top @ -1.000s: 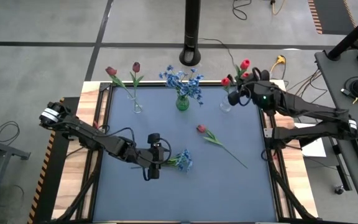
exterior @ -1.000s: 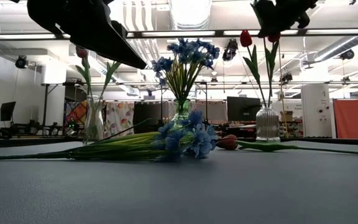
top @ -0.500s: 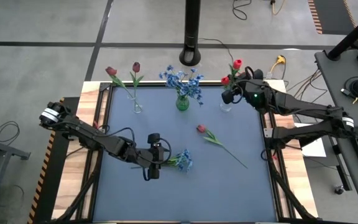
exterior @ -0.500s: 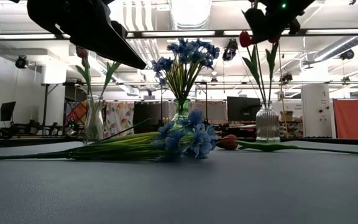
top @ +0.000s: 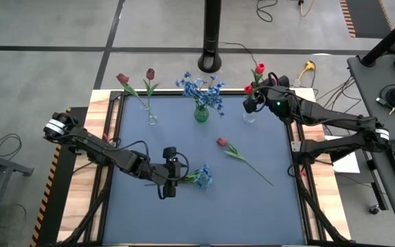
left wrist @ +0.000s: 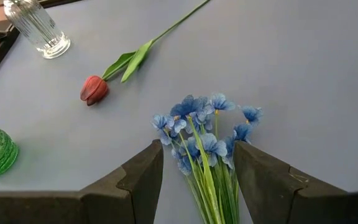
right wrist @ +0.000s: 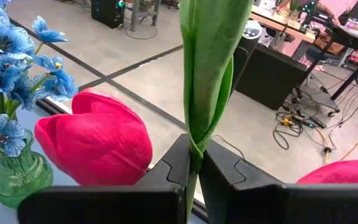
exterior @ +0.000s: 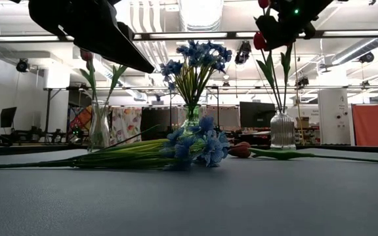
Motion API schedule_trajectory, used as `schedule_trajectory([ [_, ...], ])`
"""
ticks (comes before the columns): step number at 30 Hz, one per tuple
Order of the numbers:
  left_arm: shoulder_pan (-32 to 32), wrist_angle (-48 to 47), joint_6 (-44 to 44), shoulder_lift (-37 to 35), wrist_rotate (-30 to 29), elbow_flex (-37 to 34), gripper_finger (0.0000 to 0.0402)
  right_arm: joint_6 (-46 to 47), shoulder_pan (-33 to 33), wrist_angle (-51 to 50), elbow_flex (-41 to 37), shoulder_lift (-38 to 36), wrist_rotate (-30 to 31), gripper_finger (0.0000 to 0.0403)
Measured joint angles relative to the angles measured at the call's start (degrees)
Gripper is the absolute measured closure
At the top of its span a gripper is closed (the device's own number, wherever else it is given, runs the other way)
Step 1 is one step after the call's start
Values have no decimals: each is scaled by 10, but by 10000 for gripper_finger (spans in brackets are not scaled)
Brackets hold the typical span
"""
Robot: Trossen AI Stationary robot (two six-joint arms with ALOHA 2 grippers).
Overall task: Sort flowers into vase by color
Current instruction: Put the pink flower into the right transparent vase
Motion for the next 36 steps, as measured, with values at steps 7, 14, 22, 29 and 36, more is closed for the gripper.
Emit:
schedule_trajectory([
  [7,0,-4,-14,0,0,0,223,9,0,-3,0,0,0,385],
  [14,0,-4,-15,0,0,0,223,16,0,-4,0,0,0,385],
  [22,0,-4,-23,0,0,0,223,42,0,-4,0,0,0,385],
  [29,0,-4,-24,0,0,0,223,53,0,-9,0,0,0,385],
  [36,0,-4,-24,0,0,0,223,54,0,-29,0,0,0,385],
])
